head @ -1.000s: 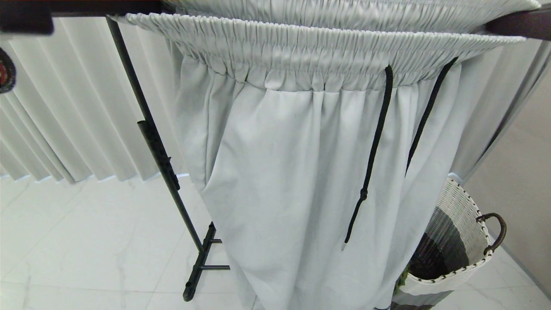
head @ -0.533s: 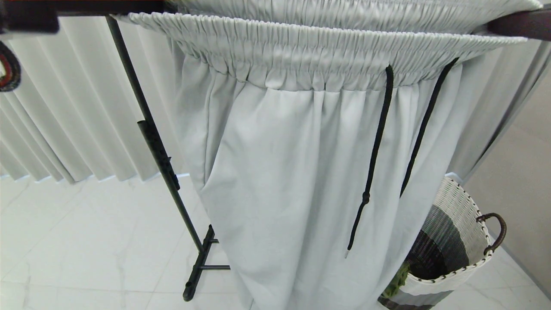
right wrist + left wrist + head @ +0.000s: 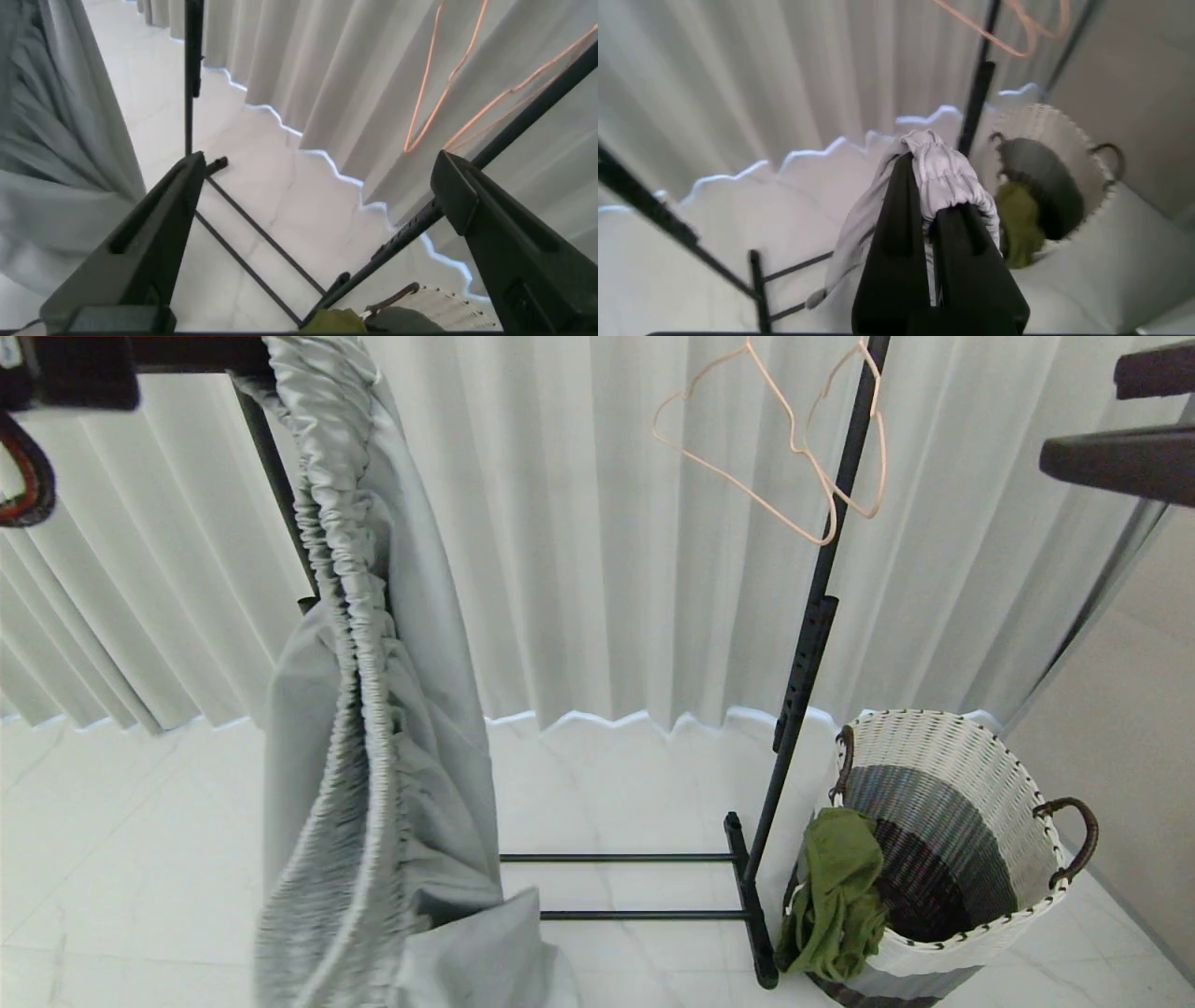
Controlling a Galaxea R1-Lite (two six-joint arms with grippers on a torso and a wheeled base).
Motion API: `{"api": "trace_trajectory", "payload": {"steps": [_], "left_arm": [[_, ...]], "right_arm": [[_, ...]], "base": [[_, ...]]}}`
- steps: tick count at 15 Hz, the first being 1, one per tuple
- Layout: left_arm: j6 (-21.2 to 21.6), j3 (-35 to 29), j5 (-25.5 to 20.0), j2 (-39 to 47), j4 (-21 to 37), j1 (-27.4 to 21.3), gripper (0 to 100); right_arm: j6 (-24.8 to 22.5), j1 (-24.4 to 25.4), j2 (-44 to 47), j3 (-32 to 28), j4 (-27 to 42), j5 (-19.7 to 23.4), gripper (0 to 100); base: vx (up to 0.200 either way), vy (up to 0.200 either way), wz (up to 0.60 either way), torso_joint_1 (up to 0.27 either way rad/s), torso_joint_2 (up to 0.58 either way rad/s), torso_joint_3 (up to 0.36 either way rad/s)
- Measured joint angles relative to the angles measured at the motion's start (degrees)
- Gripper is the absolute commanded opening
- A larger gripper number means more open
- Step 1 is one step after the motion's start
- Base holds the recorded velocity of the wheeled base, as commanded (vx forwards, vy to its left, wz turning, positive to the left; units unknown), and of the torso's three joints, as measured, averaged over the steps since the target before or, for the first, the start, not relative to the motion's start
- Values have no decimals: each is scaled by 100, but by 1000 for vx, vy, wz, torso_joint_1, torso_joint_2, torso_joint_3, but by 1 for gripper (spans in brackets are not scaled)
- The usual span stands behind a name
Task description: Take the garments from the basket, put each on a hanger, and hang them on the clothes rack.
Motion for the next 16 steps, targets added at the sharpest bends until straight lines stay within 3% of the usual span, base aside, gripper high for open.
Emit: {"api": "trace_trajectory", "payload": {"steps": [2,5,8,11,16], "left_arm": [[447,69,-11,-50,2,361,0],[1102,385,-304,-229,-1,1008,0],[1879,968,-768,-579,-1,1620,0],[1983,1268,-785,-828,-4,1790,0],[1982,1309,-788,-911,-9,1816,0]], "right_arm": [[-2,-177,-102,160,191,-291,100],[-13,-786,-162,295,736,-1151,100],[-180,-1671,-187,538,859,-1402,100],[-385,-2200,-306,855,873,-1430,100],[-430,-2358,-494,1053,851,-1441,100]], "base": [[0,0,0,0,0,0],[0,0,0,0,0,0],[0,0,0,0,0,0],[-67,67,0,1,-1,1],[-200,200,0,1,0,5]]}}
